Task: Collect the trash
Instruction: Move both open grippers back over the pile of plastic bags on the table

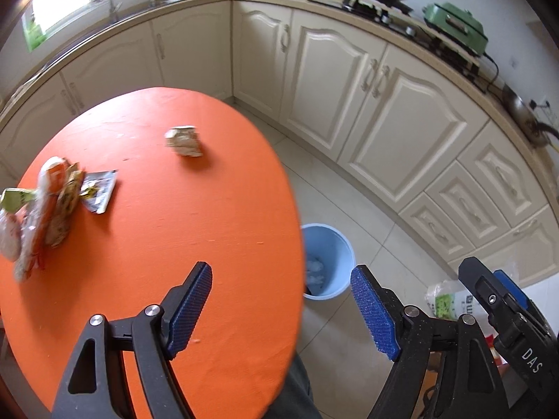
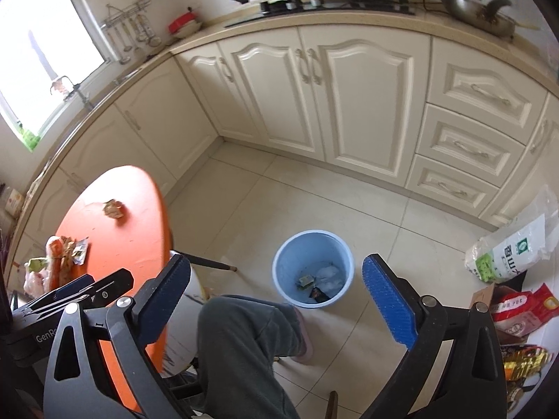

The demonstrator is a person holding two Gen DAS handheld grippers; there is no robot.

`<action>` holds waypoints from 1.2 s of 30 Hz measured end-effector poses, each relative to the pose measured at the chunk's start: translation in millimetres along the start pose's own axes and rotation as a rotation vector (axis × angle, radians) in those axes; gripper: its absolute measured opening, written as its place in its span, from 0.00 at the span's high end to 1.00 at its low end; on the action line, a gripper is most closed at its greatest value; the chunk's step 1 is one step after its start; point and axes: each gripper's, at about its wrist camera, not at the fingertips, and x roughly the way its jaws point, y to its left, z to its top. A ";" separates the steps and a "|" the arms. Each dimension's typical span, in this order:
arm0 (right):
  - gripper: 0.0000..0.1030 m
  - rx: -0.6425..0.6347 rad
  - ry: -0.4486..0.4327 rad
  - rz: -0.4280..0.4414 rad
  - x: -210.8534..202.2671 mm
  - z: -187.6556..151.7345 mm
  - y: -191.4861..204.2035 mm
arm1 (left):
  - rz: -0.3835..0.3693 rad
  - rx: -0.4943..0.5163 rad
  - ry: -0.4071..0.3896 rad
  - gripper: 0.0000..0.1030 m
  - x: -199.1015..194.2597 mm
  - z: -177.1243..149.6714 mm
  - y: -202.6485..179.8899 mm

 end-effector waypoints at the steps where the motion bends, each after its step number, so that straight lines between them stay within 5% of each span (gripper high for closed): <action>1: 0.02 -0.014 0.000 0.014 -0.6 -0.2 8.2 | 0.006 -0.022 -0.011 0.24 -7.6 -4.0 10.4; 18: 0.01 -0.259 0.132 0.243 28.9 -22.3 189.9 | 0.142 -0.354 -0.091 0.24 -113.2 -61.2 187.1; 36: 0.05 -0.328 0.345 0.392 82.5 -62.3 378.8 | 0.145 -0.583 -0.087 0.24 -135.8 -93.9 362.2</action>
